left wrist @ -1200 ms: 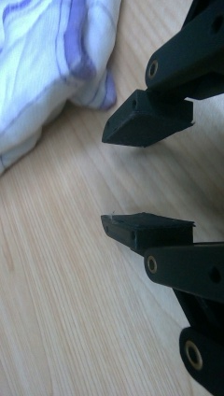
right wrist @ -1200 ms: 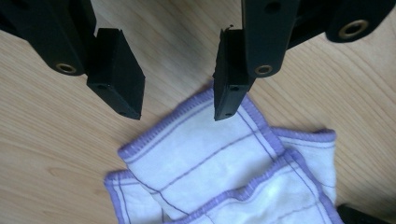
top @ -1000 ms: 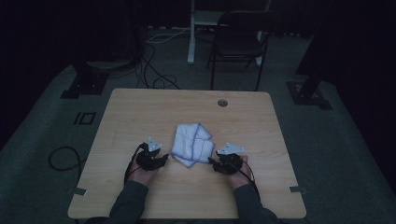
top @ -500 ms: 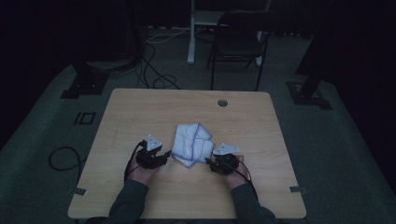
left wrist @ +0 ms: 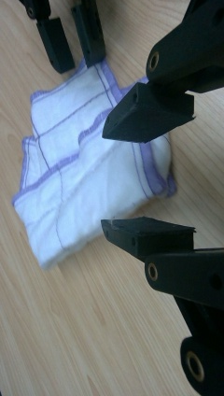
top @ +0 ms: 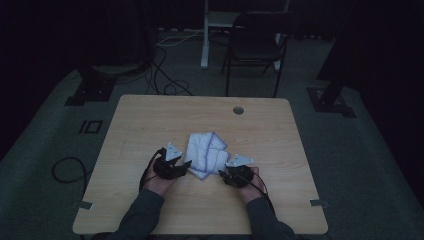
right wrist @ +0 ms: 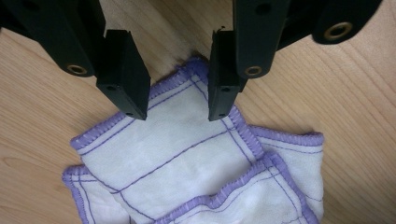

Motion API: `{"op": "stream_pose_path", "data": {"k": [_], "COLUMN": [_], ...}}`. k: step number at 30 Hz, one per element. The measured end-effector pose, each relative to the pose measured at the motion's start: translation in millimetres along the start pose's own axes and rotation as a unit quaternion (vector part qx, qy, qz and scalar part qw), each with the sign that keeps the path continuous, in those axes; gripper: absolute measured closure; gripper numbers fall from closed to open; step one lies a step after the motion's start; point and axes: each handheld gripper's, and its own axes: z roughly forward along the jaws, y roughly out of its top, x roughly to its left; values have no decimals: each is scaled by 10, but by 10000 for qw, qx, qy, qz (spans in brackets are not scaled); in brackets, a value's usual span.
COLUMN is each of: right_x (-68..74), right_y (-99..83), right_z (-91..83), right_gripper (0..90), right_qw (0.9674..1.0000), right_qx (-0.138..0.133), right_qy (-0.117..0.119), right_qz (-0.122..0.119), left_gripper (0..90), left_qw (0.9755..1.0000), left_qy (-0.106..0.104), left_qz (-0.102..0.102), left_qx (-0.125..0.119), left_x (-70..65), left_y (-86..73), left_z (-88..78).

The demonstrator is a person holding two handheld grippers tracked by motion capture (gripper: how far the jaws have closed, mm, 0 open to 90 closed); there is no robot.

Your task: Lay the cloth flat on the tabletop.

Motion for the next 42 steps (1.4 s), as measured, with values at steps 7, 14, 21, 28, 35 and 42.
{"op": "stream_pose_path", "data": {"k": [7, 14, 21, 28, 35, 42], "right_x": [4, 17, 22, 18, 23, 24], "right_y": [2, 1, 0, -3, -4, -6], "right_z": [7, 8, 9, 9, 7, 1], "right_gripper": [687, 792, 846, 849, 854, 857], "right_qw": [10000, 9999, 9997, 9997, 9997, 9997], "right_qx": [33, 27, 30, 22, 27, 36], "right_qy": [43, 157, 221, 240, 233, 219], "right_qz": [1, -31, -22, -9, -20, -31], "left_gripper": [501, 500, 488, 570, 829, 864], "left_qw": [9993, 9977, 9961, 9954, 9962, 9978], "left_qy": [-216, -387, -406, -214, -224, -141], "left_qz": [293, 474, 623, 653, 601, 501], "left_qx": [108, 301, 483, 662, 593, 405], "left_x": [-163, -295, -388, -395, -336, -212], "left_y": [88, 117, 118, 87, 128, 188], "left_z": [127, 317, 476, 580, 517, 415]}}
